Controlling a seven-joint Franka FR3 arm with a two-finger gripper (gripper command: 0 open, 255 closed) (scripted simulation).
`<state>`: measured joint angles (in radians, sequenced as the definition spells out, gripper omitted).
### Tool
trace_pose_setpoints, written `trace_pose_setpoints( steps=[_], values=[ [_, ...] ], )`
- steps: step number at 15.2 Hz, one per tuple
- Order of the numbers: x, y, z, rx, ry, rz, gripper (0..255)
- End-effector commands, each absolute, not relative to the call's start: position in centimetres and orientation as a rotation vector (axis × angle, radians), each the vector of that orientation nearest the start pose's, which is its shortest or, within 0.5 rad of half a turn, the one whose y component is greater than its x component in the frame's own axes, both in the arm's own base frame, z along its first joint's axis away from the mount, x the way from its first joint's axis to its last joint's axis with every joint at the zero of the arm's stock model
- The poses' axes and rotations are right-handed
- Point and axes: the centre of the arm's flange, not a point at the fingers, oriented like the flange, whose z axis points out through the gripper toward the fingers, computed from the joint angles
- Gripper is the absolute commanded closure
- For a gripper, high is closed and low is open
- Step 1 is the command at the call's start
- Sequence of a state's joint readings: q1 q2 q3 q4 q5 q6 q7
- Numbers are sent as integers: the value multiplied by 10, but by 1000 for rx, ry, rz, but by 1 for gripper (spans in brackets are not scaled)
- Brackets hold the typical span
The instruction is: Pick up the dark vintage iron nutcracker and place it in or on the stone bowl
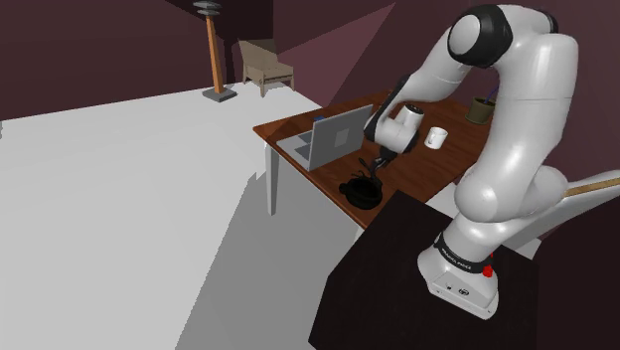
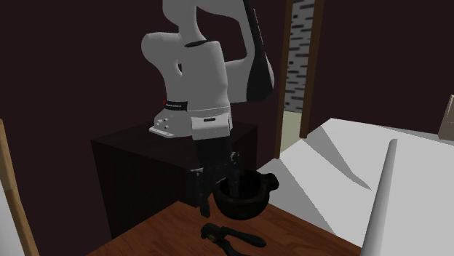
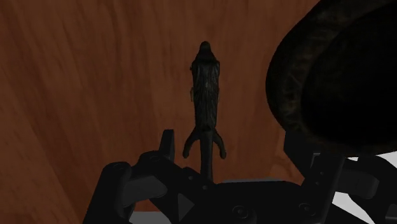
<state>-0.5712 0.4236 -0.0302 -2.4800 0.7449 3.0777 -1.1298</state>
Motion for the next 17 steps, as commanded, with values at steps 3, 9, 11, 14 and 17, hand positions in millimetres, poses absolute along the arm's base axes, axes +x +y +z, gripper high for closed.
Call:
trace_pose_setpoints(
  steps=[3,9,11,14,17],
  values=[
    [352,-324,112,-3165,363,-323,0],
    [359,-327,78,-3165,363,-323,0],
    [359,-327,78,-3165,363,-323,0],
    [359,-327,78,-3165,363,-323,0],
    [359,-327,78,-3165,363,-323,0]
  ],
)
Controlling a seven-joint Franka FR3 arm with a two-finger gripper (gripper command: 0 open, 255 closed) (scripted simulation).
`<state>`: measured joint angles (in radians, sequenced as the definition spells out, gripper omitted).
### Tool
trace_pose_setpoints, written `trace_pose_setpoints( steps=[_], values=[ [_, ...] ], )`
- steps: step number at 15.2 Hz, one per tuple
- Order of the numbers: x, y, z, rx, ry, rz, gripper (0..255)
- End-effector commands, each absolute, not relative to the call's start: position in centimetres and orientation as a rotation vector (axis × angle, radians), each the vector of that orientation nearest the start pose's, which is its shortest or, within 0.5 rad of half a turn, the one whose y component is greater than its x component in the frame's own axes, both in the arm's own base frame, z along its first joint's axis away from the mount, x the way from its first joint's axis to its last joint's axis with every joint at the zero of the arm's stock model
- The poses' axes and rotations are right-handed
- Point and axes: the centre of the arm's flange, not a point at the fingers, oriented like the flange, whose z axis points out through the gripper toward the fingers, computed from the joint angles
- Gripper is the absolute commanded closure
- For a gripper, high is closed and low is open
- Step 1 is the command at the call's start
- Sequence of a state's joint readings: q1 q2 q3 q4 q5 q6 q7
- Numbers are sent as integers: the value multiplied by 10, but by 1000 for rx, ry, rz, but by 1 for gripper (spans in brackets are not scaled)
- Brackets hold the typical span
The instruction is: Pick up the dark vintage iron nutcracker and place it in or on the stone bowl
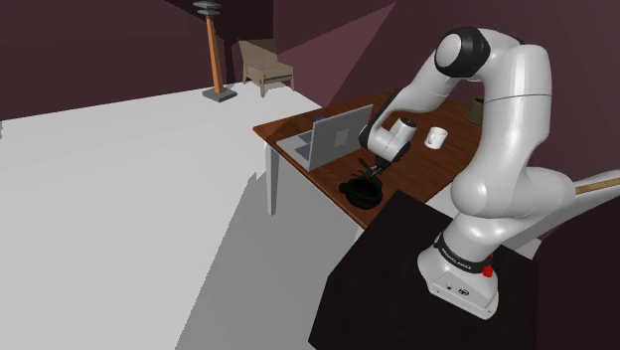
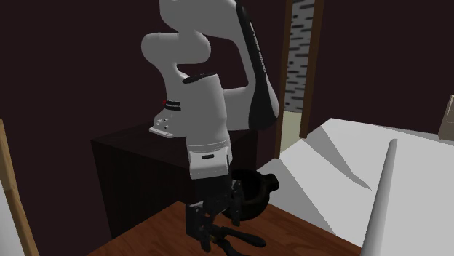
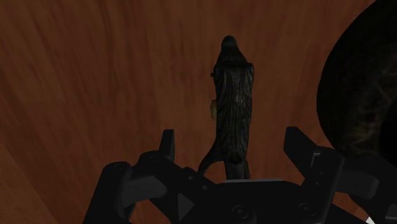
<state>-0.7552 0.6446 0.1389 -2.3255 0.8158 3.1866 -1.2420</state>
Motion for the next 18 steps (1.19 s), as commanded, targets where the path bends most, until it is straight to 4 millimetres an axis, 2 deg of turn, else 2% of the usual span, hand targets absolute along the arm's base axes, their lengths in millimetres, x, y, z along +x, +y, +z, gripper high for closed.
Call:
trace_pose_setpoints(
  steps=[1,10,18],
  values=[
    [359,-327,78,-3165,363,-323,255],
    [359,-327,78,-3165,363,-323,255],
    [359,-327,120,-3165,363,-323,255]
  ],
)
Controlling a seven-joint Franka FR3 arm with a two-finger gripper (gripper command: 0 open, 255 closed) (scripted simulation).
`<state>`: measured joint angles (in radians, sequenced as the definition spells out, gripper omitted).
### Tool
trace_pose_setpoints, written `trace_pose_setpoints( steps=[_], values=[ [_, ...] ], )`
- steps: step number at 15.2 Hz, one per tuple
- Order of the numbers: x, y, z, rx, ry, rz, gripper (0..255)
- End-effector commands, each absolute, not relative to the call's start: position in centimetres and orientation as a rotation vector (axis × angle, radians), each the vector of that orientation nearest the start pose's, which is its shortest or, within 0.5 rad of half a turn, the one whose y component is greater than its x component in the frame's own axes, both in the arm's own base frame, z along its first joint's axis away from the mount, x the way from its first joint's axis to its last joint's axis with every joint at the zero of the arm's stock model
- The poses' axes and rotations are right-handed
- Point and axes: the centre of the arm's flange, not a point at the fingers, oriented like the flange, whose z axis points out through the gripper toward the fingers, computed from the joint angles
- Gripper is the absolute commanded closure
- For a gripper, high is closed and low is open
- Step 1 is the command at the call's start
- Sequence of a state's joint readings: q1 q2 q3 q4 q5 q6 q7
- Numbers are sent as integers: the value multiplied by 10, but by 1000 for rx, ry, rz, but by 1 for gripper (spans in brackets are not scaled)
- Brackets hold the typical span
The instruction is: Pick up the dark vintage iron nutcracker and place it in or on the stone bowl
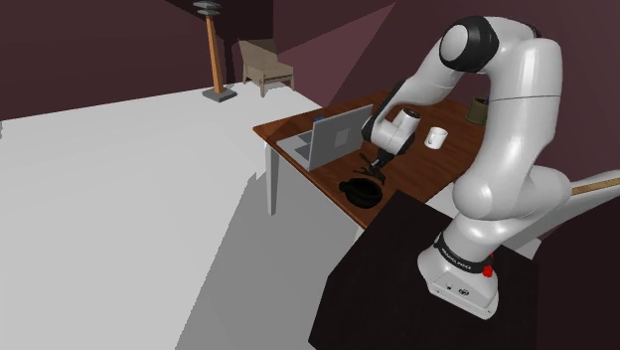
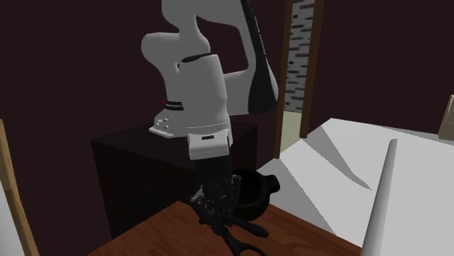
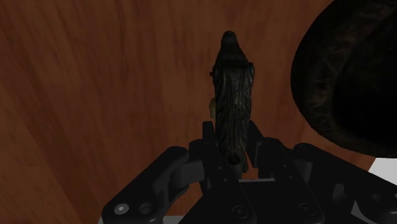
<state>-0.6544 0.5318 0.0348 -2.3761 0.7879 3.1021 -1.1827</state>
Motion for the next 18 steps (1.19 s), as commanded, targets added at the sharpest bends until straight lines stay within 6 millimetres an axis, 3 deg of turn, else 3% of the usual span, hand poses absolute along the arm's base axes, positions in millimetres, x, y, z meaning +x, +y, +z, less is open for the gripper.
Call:
trace_pose_setpoints(
  steps=[1,18],
  values=[
    [359,-327,125,-3165,363,-323,255],
    [359,-327,215,-3165,363,-323,255]
  ],
)
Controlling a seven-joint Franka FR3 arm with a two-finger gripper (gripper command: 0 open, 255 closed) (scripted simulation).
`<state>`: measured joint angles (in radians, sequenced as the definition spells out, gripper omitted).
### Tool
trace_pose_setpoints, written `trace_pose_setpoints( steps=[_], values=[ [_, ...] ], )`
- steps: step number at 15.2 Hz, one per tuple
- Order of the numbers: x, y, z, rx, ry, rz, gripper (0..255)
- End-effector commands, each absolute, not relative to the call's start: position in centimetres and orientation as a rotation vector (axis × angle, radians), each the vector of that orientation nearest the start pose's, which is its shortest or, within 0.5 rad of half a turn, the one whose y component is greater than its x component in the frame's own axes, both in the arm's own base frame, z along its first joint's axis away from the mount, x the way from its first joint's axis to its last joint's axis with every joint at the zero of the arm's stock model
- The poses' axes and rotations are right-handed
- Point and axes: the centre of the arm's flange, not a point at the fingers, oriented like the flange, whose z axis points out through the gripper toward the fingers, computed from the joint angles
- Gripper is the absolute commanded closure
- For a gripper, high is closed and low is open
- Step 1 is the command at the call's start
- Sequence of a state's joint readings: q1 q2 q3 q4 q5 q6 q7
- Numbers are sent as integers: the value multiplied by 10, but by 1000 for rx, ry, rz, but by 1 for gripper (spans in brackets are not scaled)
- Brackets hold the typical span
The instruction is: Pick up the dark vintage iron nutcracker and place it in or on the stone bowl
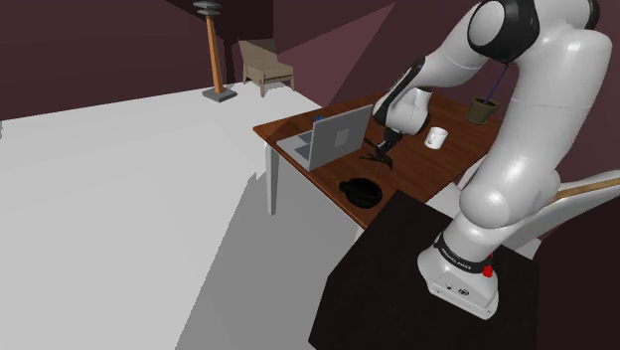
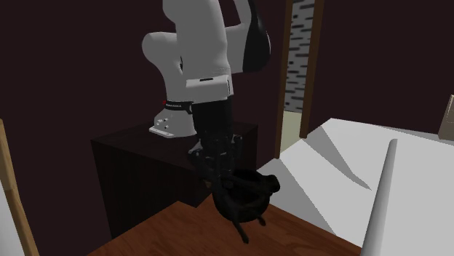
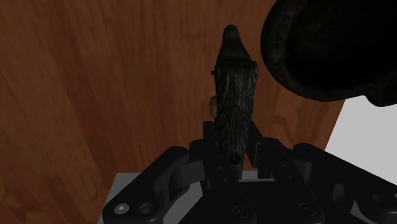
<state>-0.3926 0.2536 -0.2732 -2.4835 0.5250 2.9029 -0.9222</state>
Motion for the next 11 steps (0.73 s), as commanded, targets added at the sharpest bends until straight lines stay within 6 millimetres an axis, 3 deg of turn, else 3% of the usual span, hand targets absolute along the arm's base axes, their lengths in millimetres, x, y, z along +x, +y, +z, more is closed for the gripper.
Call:
trace_pose_setpoints(
  steps=[1,7,11],
  values=[
    [359,-327,221,-3165,363,-323,255],
    [359,-327,250,-3165,363,-323,255],
    [349,-275,249,-3165,363,-323,255]
  ],
)
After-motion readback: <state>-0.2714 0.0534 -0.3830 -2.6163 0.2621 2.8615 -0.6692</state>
